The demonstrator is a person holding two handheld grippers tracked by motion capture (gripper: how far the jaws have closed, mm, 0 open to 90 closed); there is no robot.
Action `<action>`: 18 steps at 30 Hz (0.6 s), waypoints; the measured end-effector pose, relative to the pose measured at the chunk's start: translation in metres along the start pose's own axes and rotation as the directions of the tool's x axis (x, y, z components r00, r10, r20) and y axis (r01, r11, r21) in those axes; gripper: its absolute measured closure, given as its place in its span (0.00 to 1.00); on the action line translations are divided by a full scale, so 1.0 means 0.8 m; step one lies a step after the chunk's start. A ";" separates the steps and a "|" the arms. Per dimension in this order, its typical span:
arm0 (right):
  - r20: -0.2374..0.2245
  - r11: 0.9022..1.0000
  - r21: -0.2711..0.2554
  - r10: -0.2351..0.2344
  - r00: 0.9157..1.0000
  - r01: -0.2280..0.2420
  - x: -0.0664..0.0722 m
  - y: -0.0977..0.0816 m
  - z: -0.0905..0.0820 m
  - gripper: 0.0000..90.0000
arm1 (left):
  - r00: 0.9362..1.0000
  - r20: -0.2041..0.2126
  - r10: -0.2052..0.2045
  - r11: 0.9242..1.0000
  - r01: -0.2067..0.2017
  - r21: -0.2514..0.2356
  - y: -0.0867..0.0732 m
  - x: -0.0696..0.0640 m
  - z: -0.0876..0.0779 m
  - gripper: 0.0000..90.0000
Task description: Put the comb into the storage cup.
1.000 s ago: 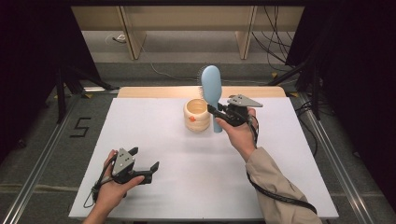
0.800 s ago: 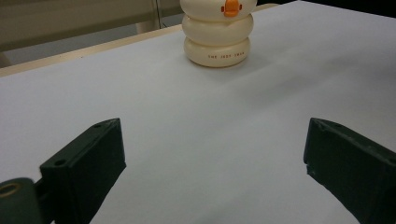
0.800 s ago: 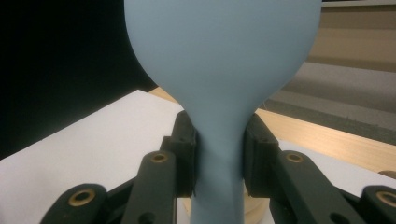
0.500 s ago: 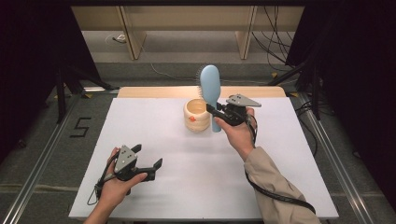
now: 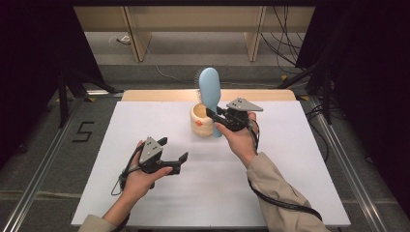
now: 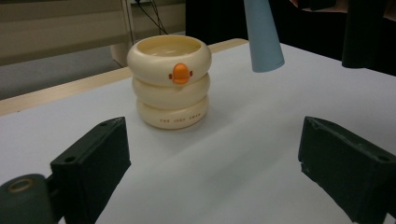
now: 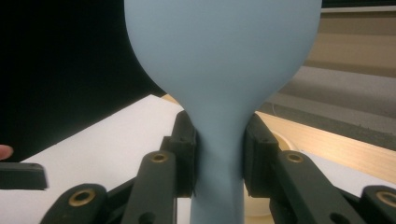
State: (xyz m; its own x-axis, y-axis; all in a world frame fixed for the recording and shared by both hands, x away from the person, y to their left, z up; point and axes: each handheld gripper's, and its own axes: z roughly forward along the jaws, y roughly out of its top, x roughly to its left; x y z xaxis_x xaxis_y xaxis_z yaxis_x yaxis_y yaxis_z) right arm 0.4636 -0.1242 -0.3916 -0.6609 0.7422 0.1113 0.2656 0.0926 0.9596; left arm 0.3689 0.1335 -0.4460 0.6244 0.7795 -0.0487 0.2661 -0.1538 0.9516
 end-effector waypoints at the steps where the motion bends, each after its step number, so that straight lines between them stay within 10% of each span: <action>1: -0.003 1.000 -0.002 -0.002 1.000 0.001 0.002 0.001 0.000 0.78 | 1.000 0.003 0.000 1.000 0.000 0.002 0.002 -0.002 0.004 0.10; 18: -0.044 1.000 0.000 -0.017 0.999 0.017 0.026 -0.004 0.004 0.78 | 0.998 0.069 -0.009 1.000 0.011 -0.024 0.021 -0.028 0.067 0.17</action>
State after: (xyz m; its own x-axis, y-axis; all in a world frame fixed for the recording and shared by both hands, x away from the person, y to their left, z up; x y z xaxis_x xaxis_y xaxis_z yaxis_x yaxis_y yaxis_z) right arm 0.4511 -0.1072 -0.3932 -0.6957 0.7105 0.1058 0.2539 0.1055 0.9615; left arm 0.3989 0.0808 -0.4451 0.6713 0.7370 -0.0780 0.2553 -0.1312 0.9579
